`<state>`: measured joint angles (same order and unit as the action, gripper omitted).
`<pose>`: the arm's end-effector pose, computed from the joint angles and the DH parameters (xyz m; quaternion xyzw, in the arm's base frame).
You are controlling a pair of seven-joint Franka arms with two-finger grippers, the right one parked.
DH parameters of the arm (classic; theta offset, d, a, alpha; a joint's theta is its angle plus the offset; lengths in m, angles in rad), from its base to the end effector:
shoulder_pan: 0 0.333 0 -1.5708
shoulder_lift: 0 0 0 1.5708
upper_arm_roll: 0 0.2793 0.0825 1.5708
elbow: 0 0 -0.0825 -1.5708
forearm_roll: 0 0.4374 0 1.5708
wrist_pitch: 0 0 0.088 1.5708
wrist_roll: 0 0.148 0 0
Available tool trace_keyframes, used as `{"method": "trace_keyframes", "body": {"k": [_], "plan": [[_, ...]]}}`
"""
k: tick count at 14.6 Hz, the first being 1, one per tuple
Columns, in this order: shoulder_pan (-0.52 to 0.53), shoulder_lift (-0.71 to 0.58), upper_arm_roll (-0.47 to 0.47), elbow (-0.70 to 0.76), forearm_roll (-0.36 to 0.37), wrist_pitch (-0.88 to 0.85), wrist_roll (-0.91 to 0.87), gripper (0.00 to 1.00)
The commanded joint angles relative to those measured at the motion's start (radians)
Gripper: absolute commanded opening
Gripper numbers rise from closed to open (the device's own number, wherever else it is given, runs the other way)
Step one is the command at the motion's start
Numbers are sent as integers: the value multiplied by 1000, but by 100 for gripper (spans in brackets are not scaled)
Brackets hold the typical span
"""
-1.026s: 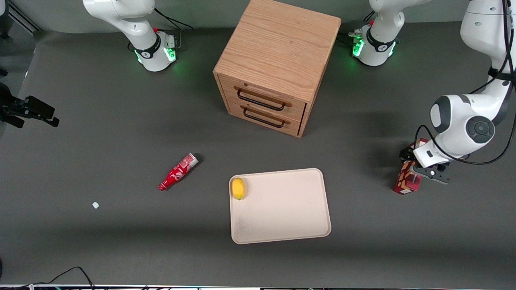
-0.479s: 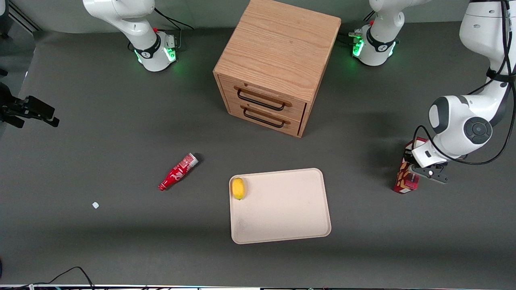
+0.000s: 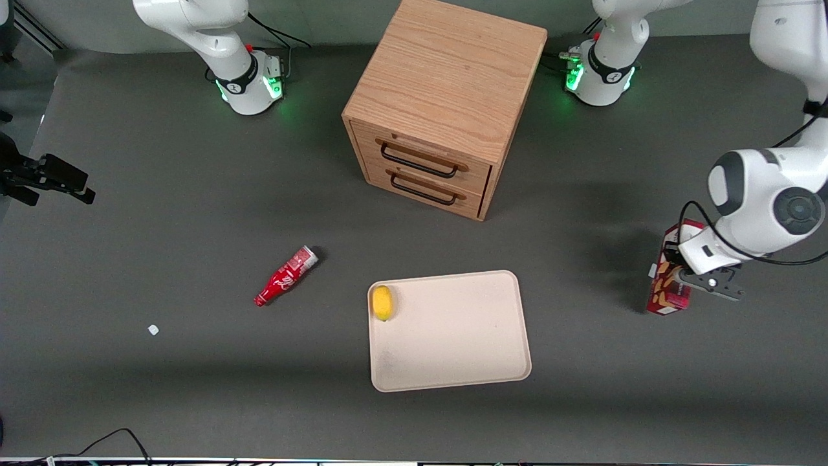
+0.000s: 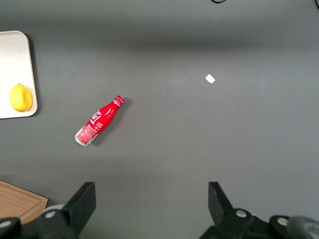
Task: Place red cookie box on tray
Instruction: 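Close the left gripper on the cookie box and lift it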
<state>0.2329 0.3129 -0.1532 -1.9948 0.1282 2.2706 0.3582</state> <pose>0.6247 0.0551 0.1917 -0.9838 0.1771 0.0209 0.0207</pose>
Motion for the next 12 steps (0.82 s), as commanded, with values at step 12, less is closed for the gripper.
{"method": "trace_keyframes", "body": {"k": [12], "plan": [[-257, 132, -146, 617, -59, -513, -694, 0]]}}
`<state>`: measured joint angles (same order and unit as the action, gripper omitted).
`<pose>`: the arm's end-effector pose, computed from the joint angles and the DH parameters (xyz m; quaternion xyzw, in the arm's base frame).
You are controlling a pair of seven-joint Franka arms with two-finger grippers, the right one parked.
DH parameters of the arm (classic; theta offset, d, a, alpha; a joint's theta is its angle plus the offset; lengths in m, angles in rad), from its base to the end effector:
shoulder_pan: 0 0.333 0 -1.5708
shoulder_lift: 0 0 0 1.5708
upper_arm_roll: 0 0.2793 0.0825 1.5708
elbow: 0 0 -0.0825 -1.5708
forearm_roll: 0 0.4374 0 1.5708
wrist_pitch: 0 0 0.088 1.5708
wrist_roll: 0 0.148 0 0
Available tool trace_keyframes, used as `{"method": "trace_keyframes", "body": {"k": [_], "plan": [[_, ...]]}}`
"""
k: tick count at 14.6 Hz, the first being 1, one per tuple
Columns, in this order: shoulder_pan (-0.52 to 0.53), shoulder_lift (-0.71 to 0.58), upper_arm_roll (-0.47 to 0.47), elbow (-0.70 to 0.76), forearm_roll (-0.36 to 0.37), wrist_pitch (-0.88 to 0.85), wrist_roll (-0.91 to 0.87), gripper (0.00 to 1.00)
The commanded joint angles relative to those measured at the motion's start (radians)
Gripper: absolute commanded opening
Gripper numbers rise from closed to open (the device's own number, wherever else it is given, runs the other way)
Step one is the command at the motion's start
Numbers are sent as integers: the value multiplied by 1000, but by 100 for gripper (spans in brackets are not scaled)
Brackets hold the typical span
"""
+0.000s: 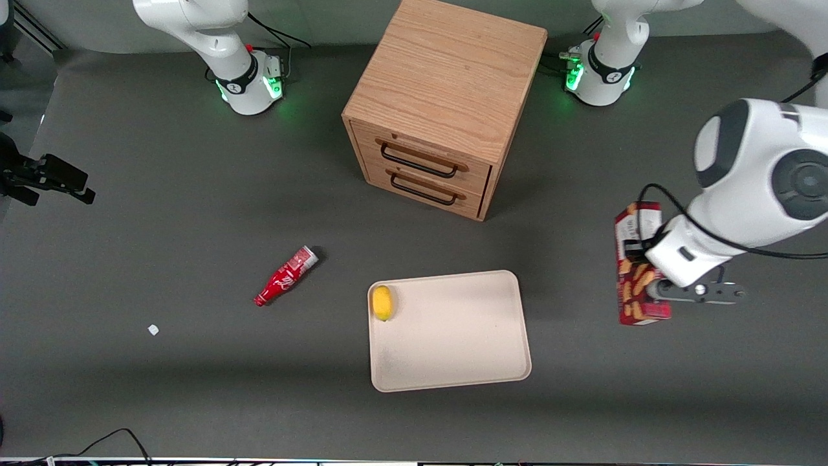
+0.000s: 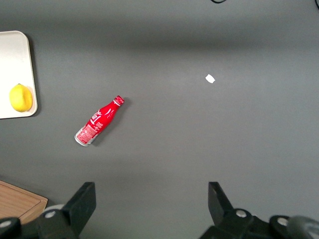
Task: Place red cookie box on tray
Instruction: 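Carry the held cookie box over the cream tray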
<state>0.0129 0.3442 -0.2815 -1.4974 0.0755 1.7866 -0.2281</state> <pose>0.6762 -0.1597 0.3859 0.9995 -0.0222 -0.0226 0.0050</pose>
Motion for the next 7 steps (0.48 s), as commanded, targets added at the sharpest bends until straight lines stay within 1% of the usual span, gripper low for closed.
{"method": "trace_keyframes", "body": {"k": [1, 2, 4, 6, 7], "plan": [[-62, 137, -24, 150, -3, -23, -155, 0], [-95, 185, -24, 192, -2, -9, -209, 0], [-163, 269, -22, 227, 32, 66, -311, 0], [-221, 356, -21, 227, 116, 163, -349, 0], [-246, 392, -15, 227, 147, 203, -365, 0]]}}
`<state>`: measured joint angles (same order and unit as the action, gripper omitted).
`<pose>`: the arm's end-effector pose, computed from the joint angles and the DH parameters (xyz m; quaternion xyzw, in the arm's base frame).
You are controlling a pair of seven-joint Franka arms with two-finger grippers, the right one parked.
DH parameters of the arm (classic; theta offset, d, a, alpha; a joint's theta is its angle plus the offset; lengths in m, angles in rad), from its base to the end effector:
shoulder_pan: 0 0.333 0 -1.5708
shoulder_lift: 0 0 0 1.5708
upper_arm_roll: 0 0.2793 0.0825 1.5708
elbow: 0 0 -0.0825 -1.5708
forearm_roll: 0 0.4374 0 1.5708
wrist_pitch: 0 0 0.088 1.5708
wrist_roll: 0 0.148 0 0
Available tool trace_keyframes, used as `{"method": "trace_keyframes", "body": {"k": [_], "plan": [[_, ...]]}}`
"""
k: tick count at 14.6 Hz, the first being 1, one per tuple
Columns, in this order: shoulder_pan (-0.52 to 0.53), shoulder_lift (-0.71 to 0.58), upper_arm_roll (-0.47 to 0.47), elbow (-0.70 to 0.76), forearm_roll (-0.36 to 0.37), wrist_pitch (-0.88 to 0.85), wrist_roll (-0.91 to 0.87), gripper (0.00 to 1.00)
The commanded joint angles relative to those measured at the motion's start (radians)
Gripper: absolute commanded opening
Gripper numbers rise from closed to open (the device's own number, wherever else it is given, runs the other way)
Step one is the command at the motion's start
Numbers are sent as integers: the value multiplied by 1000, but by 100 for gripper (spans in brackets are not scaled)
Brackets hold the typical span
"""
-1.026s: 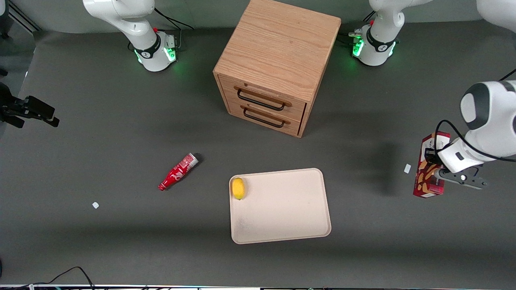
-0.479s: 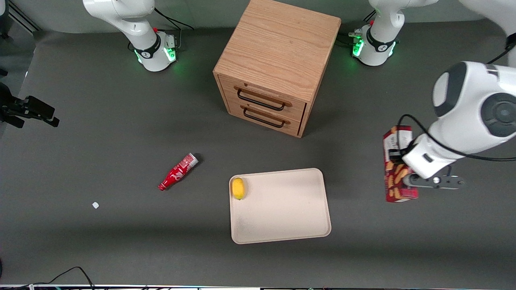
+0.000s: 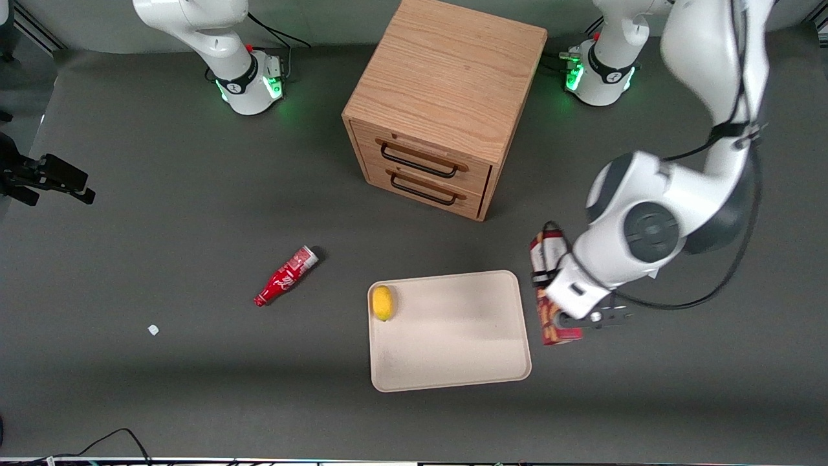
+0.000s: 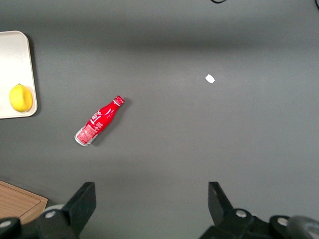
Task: Place red cookie box on tray
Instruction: 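Carry the held cookie box over the cream tray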
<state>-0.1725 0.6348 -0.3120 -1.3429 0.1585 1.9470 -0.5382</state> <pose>0.6872 -0.3050 0.2777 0.9995 0.0262 -0.0091 0.0154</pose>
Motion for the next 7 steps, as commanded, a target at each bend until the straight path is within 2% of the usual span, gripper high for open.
{"method": "trace_keyframes", "body": {"k": [1, 7], "plan": [[-67, 133, 19, 71, 79, 81, -83, 0], [-70, 226, 47, 67, 84, 233, -101, 0]]}}
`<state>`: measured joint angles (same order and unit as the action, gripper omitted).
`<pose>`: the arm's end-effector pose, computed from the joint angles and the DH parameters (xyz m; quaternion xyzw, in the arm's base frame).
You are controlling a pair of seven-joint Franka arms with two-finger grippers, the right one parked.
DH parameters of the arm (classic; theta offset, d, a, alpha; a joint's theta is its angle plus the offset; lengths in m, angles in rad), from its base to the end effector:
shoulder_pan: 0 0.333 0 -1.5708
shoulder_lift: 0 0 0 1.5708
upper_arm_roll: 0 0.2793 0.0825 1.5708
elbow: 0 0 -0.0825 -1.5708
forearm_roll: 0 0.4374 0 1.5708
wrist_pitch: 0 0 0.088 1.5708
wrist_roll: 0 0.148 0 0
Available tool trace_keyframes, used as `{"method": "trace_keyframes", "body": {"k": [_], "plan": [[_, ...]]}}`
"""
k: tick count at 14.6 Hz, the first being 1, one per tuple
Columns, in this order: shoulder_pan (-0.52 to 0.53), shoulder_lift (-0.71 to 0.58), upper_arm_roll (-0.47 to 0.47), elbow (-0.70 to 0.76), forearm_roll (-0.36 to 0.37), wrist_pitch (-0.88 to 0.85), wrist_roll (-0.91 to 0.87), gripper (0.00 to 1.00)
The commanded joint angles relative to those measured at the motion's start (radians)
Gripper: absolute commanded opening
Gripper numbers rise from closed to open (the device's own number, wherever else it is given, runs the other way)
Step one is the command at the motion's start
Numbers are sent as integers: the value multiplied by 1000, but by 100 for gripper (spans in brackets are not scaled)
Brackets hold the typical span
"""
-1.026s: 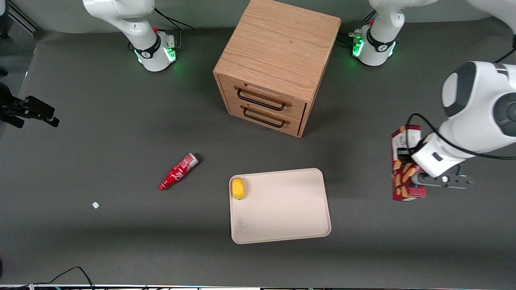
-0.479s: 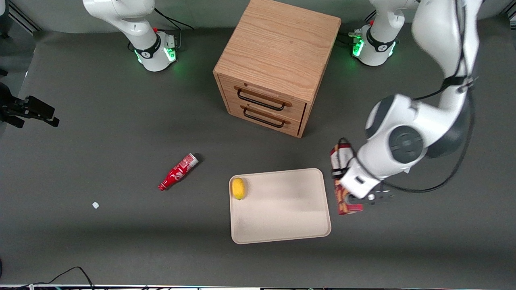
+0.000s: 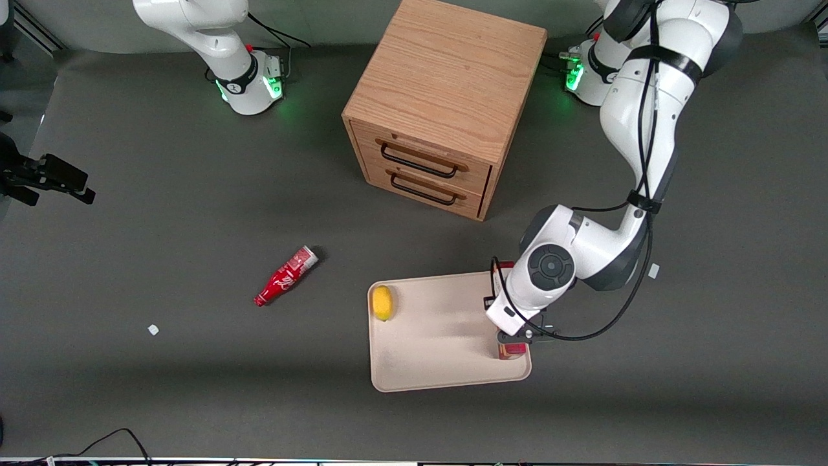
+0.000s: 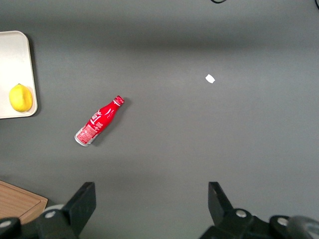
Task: Place red cookie box on tray
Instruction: 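Carry the held cookie box over the cream tray, then lower the box onto the tray and open the left gripper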
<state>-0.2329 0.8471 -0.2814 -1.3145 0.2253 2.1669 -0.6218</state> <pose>0.6904 -0.3342 0.1509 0.9990 0.0395 0.0111 0.0187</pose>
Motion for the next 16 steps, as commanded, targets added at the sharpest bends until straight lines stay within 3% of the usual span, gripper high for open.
{"method": "trace_keyframes", "body": {"k": [1, 5, 6, 7, 8, 10, 16], "plan": [[-9, 23, 19, 38, 17, 28, -19, 0], [-9, 30, 27, 37, 6, 34, -21, 0], [-9, 30, 27, 34, 6, 34, -21, 29], [-9, 30, 27, 29, 18, 40, -16, 94], [-14, 29, 27, 9, 22, 85, -15, 100], [-11, 27, 27, -21, 20, 163, -16, 100], [17, -84, 25, -26, -14, 113, -13, 100]]}}
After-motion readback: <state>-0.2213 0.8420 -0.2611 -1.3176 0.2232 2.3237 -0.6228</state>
